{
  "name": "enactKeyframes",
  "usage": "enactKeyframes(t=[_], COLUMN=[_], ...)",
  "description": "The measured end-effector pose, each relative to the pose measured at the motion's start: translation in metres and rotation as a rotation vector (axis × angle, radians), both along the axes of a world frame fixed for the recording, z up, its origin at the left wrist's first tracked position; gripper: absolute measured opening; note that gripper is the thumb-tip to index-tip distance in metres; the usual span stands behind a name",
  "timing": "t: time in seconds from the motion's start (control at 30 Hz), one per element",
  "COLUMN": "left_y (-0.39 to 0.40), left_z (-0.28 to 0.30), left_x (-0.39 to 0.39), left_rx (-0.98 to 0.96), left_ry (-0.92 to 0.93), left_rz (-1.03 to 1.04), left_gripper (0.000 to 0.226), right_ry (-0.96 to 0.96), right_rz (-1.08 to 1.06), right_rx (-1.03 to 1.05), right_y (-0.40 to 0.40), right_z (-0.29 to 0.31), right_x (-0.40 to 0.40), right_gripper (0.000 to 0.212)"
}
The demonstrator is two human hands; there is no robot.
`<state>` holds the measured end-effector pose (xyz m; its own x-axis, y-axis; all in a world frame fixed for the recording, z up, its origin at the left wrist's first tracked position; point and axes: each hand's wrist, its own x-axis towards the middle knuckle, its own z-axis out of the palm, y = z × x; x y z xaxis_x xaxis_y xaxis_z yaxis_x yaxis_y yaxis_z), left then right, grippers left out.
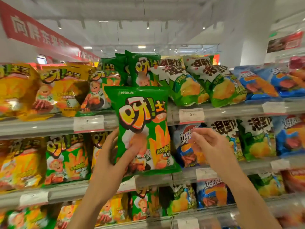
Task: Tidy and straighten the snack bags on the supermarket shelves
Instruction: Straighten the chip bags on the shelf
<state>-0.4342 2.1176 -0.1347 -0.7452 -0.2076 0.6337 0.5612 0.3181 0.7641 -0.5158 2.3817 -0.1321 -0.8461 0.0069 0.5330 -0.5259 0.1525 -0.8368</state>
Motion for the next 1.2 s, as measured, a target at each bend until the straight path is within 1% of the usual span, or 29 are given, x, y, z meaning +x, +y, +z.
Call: enactKeyframes(t=[0.07, 0.13, 0.2, 0.27, 0.33, 0.4, 0.5, 0.57, 0.67, 0.77, 0.87, 1.03, 1.1, 1.2], left_y=[-0.005, -0.01, -0.013, -0.015, -0.017, -0.019, -0.021, -0.023, -0.018, -0.008, 0.003, 0.019, 0.022, 0.02], left_z=[0.02, 0.039, 0.057, 0.077, 0.097, 0.114, 0.133, 0.14, 0.145, 0.146, 0.147, 0.144, 0.14, 0.144], left_x=[-0.006, -0.018, -0.032, -0.046, -0.062, -0.077, -0.099, -0.111, -0.121, -0.13, -0.141, -0.161, -0.169, -0.171], left_rx=[-0.035, -0.044, -0.038, -0.053, -0.081, -0.117, -0.159, -0.191, -0.276, -0.406, -0.498, -0.492, -0.576, -0.716], left_ry=[0.039, 0.066, 0.094, 0.113, 0.101, 0.083, 0.029, -0.005, 0.002, 0.029, 0.014, -0.111, -0.174, -0.253], left_rz=[0.026, 0.041, 0.073, 0.12, 0.168, 0.202, 0.258, 0.276, 0.303, 0.416, 0.486, 0.396, 0.424, 0.451], left_gripper=[0.049, 0.056, 0.062, 0.069, 0.077, 0.081, 0.085, 0.079, 0.074, 0.073, 0.073, 0.086, 0.086, 0.085], right_ry=[0.126, 0.231, 0.303, 0.348, 0.351, 0.293, 0.131, 0.042, 0.046, 0.066, 0.088, 0.1, 0.1, 0.097], right_rz=[-0.067, -0.147, -0.226, -0.308, -0.371, -0.363, -0.253, -0.207, -0.271, -0.374, -0.411, -0.458, -0.484, -0.503], right_rx=[0.06, 0.14, 0.22, 0.328, 0.489, 0.614, 0.643, 0.604, 0.482, 0.314, 0.23, 0.23, 0.281, 0.435], right_y=[-0.004, -0.006, -0.007, -0.007, -0.006, -0.005, -0.005, -0.007, -0.011, -0.015, -0.019, -0.023, -0.026, -0.028], right_z=[0.029, 0.06, 0.088, 0.113, 0.13, 0.141, 0.145, 0.142, 0.133, 0.129, 0.128, 0.128, 0.126, 0.122], right_x=[-0.002, -0.011, -0.025, -0.044, -0.068, -0.09, -0.117, -0.13, -0.144, -0.146, -0.148, -0.149, -0.148, -0.147], right_gripper=[0.008, 0.007, 0.006, 0.013, 0.031, 0.053, 0.089, 0.101, 0.098, 0.091, 0.089, 0.088, 0.086, 0.088])
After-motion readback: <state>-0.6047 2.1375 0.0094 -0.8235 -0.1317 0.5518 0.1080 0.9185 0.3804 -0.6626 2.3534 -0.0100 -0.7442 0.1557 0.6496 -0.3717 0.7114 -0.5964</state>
